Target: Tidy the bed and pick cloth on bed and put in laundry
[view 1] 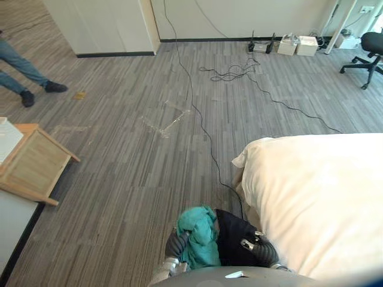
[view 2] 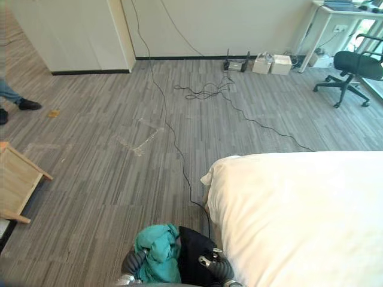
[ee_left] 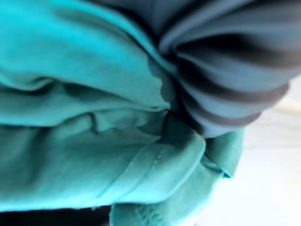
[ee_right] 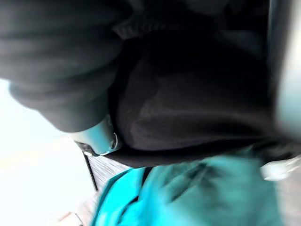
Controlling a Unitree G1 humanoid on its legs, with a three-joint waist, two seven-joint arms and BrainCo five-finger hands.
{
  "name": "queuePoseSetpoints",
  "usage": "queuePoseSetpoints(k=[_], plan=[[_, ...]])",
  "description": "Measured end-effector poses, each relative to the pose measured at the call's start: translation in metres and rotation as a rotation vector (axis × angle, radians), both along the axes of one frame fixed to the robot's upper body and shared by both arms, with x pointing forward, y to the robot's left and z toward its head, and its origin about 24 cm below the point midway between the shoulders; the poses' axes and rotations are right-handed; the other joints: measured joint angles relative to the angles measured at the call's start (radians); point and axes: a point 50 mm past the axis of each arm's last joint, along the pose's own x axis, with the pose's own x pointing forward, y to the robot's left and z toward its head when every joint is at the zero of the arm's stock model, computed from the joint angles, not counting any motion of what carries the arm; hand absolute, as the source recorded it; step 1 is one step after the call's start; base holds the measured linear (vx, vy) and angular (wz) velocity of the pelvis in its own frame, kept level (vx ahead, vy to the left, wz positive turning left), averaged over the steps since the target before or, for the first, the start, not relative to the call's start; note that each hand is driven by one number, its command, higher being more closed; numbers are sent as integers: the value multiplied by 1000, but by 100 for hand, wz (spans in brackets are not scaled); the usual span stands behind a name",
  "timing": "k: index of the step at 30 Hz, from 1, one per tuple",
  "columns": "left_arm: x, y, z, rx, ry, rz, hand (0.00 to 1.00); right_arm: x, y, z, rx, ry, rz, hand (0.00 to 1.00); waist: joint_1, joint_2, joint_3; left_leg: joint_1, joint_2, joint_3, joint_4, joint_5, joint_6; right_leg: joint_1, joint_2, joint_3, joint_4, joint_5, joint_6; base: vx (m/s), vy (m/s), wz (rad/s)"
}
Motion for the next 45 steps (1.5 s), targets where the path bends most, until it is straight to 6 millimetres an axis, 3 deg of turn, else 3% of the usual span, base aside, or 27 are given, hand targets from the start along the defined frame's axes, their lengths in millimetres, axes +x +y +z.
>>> queuePoseSetpoints(k=[2,5,6,10,13,14,15,16,17,18,19,22,24,26,27,29,30,31,34,35,36,37,38,40,42,44,45], plan=[[3,5,0,60,1,6,100,0,-3,-1,-18,2,14,100,2,4,3,1,0,18,-22,-3,4,1,0,-11,-11,9,0,-17,40,24],[3,13,-9,131,43,29,100,0,-8,-4,-58,7,41,100,6,13,-1,30,1,20,-108,-47,45,1,23,-30,-22,15,5,-15,51,24],[4,19,-14,157,66,42,100,0,-9,-6,-75,5,48,100,10,24,-4,58,1,13,-165,-80,89,2,38,-32,-21,13,8,-2,52,11],[2,40,-22,201,119,128,100,-1,-8,-9,-95,8,88,100,37,-11,-11,108,-30,24,-221,-96,108,-9,4,6,50,-13,33,15,57,-6],[-9,46,-25,227,157,187,100,1,-9,-5,-92,-35,114,100,31,4,-35,126,-41,28,-248,-113,136,-138,-55,117,384,-64,63,45,75,7],[-15,51,-26,258,170,194,100,4,-5,-3,-77,-65,131,100,29,-14,-38,145,-59,23,-259,-118,143,-217,-83,177,643,-52,87,79,16,17],[-22,57,-25,300,179,195,100,4,-1,1,-56,-95,142,100,32,-47,-35,169,-87,17,-279,-120,146,-270,-113,203,822,61,91,124,18,19],[-23,60,-24,321,179,197,100,4,-1,4,-50,-113,149,100,33,-65,-33,187,-101,13,-291,-120,146,-276,-132,196,866,106,75,181,0,27],[-27,61,-23,355,184,203,100,5,-2,8,-41,-145,158,100,28,-62,-33,220,-118,-17,-307,-117,159,-300,-163,179,946,116,16,204,-18,55],[-26,61,-21,381,175,203,100,6,-4,12,-34,-172,153,100,17,-66,-29,242,-117,-53,-317,-120,160,-325,-171,149,997,58,-13,196,-31,67],[-26,61,-20,396,169,203,100,7,-4,14,-27,-185,150,100,13,-62,-29,251,-111,-70,-326,-119,159,-338,-167,134,1002,30,-14,166,-52,86],[-14,66,-10,416,111,219,100,17,-3,29,34,-273,106,100,0,-41,-21,290,-59,-149,-344,-121,130,-393,-113,73,758,-81,10,215,-81,77],[-11,68,-8,415,104,227,100,22,-3,33,58,-297,92,100,2,-37,-20,323,-32,-186,-346,-132,102,-400,-81,55,523,-74,19,321,-132,64],[-7,72,-8,411,97,221,100,30,-3,38,75,-328,89,100,0,-26,-14,345,-2,-213,-347,-150,70,-429,-54,59,306,5,24,387,-186,48],[-5,74,-7,409,90,221,100,35,-2,43,83,-354,98,100,1,-20,-10,352,10,-219,-347,-163,47,-464,-52,64,211,77,31,365,-240,27],[-7,75,-7,404,92,224,100,43,2,52,118,-393,111,100,1,-21,-7,374,13,-225,-346,-190,2,-515,-66,104,151,179,33,472,-372,32],[-10,74,-8,386,99,227,100,45,4,56,131,-398,120,100,-5,-11,-1,405,33,-228,-336,-221,-28,-511,-72,120,180,262,-8,441,-376,46],[-12,69,-10,339,106,231,100,45,2,55,121,-382,117,100,-14,19,0,420,85,-228,-300,-246,-52,-510,-42,101,263,209,-53,455,-381,41],[-13,57,-11,242,96,230,100,55,2,56,112,-363,103,100,-14,65,4,337,141,-228,-74,-220,-57,-487,-20,57,339,95,-81,430,-406,33],[-15,51,-12,193,101,241,100,58,0,55,100,-342,93,100,-13,88,16,281,175,-228,92,-167,-50,-439,17,45,322,67,-99,394,-375,40],[-20,41,-14,134,115,265,100,57,-8,53,79,-315,81,100,-21,110,25,212,209,-224,266,-53,-25,-367,46,38,280,49,-100,383,-330,34],[-24,36,-14,107,121,276,100,57,-11,52,70,-305,84,100,-20,123,25,178,229,-218,350,14,-10,-329,62,37,250,47,-101,364,-236,16],[-30,30,-13,72,118,292,100,57,-18,52,50,-290,82,100,-14,142,27,111,253,-204,509,1,-1,-258,92,38,190,41,-110,372,-160,-15],[-27,35,-8,72,70,289,100,59,-24,53,45,-292,53,100,12,128,32,-1,211,-193,612,-59,1,-186,106,57,123,30,-125,334,-109,-36],[-24,37,-4,69,39,291,100,60,-25,53,47,-299,53,100,38,117,36,-77,150,-177,552,-114,-8,-141,111,79,72,28,-127,340,-28,-55],[-21,36,-1,58,17,301,100,59,-26,54,55,-302,66,100,50,108,42,-123,87,-120,347,-144,-13,-87,110,93,8,30,-126,386,52,-47],[-19,37,1,40,4,315,100,55,-26,54,59,-296,70,100,49,100,47,-121,56,-71,173,-138,-13,-52,100,82,-15,27,-103,400,86,-10]])
